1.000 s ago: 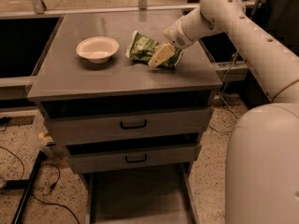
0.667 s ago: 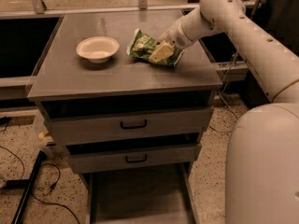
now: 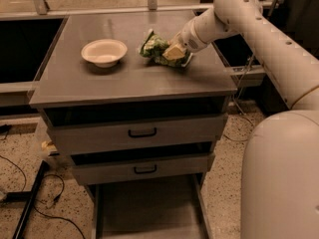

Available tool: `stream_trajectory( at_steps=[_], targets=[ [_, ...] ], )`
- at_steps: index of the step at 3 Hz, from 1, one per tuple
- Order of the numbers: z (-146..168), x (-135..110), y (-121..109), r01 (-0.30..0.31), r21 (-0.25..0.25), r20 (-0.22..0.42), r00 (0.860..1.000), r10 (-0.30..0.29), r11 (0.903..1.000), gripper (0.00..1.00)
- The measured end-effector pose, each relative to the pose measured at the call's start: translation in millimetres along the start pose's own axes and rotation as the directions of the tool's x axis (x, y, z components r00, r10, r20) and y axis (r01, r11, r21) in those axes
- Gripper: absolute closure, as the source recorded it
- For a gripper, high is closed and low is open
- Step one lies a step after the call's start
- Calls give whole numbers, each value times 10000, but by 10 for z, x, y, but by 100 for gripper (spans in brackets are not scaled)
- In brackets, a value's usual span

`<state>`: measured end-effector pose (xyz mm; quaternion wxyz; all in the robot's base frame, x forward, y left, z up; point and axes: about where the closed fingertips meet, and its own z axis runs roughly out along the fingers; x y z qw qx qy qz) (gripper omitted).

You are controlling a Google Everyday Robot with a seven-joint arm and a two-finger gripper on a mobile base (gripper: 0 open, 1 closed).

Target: Place green jalapeno chip bag into bottom drawer

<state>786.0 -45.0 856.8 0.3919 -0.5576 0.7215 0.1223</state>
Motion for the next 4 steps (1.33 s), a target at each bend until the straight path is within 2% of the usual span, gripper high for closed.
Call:
stream_trajectory(
  at_steps=[1, 2, 3, 4],
  targets=[
    [3, 0, 2, 0, -5, 1, 10000, 0, 10000, 100],
    [2, 0, 3, -1, -5, 3, 10000, 1, 10000, 100],
    [-141, 13, 78, -107, 94, 234, 9997, 105, 9999, 100],
    [-433, -11, 185, -142, 431, 772, 9970, 109, 9990, 100]
  ],
)
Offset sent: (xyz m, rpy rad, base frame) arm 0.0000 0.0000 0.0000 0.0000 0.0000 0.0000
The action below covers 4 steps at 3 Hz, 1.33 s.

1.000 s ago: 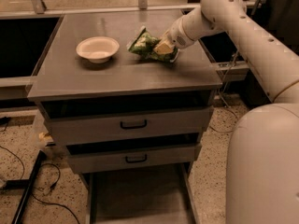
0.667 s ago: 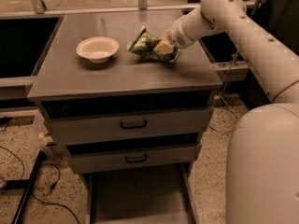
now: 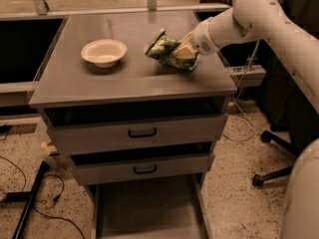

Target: Place green jalapeno chip bag into bottom drawer

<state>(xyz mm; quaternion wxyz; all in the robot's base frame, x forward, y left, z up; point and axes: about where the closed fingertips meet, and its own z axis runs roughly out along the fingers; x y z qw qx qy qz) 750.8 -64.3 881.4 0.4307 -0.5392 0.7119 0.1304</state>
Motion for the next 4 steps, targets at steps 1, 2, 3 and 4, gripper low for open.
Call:
stream_trajectory(
  at_steps=[1, 2, 3, 4],
  targets=[
    [-317, 1, 87, -94, 367, 606, 9981, 72, 9993, 100],
    [-698, 109, 309, -95, 784, 917, 9958, 23, 9969, 100],
    [-1021, 296, 733, -15, 982, 854, 9963, -69, 9952, 100],
    [-1259, 516, 1293, 94, 1141, 441, 9989, -145, 9934, 100]
  ],
)
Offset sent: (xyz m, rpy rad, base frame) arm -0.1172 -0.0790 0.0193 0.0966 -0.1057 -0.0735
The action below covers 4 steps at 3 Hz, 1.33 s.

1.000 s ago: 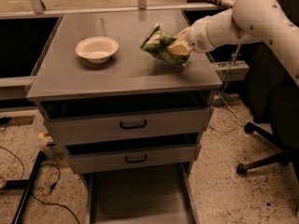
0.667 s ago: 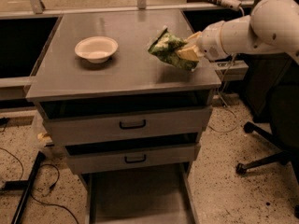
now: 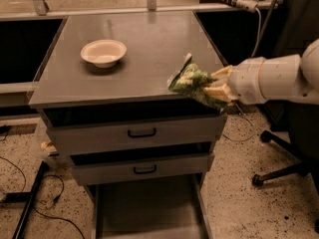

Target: Place green jalapeno chip bag into bottom drawer

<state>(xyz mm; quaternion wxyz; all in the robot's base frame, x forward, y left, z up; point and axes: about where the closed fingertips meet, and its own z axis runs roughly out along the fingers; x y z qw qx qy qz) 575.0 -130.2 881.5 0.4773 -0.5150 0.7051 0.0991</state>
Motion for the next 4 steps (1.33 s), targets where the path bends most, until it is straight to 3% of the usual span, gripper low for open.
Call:
stream_trajectory(
  at_steps=[1, 2, 3, 4],
  targets=[
    [-105, 219, 517, 90, -79, -337, 9994, -93, 9999, 100],
    [87, 496, 951, -180, -715, -511, 9986, 144, 9973, 100],
    [315, 754, 1132, -579, -1158, -795, 9956, 489, 9916, 100],
    [324, 755, 1141, -585, -1186, -795, 9956, 492, 9912, 100]
  ],
)
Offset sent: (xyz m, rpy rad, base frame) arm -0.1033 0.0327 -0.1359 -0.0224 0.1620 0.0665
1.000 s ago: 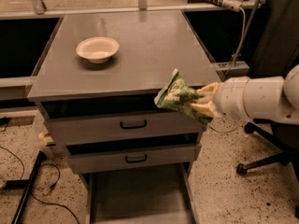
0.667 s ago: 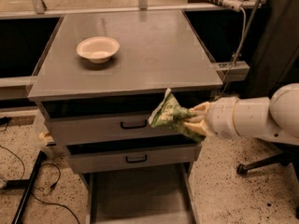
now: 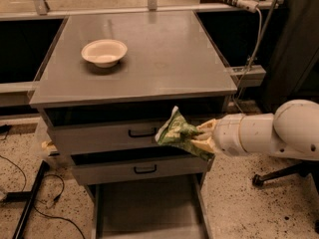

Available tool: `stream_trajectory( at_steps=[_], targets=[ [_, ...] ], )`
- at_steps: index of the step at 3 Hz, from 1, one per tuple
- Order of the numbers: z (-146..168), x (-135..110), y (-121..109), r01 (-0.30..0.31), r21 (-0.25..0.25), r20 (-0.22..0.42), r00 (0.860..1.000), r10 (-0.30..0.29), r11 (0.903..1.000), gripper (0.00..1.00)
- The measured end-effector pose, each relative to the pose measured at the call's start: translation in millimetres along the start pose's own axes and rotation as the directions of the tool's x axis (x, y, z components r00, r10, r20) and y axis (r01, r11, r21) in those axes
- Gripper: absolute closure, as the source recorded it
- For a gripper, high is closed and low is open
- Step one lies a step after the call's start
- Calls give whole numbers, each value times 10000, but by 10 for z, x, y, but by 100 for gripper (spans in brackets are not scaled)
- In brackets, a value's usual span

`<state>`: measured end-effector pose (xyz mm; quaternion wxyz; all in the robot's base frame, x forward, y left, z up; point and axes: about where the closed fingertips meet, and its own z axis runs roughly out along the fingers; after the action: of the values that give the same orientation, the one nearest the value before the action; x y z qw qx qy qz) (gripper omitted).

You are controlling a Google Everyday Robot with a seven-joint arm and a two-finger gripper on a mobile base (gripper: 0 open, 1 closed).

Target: Place green jalapeno chip bag into bottom drawer

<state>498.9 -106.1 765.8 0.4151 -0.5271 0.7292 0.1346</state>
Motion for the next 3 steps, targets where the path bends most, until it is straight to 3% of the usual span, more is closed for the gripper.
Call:
stream_trajectory(
  at_steps=[1, 2, 3],
  targets=[
    [232, 91, 98, 30, -529, -6, 10000, -30, 9986, 100],
    [675, 500, 395, -348, -1118, -8, 9994, 349, 9931, 100],
    [1112, 1011, 692, -408, -1337, -273, 9989, 375, 9902, 100]
  ],
)
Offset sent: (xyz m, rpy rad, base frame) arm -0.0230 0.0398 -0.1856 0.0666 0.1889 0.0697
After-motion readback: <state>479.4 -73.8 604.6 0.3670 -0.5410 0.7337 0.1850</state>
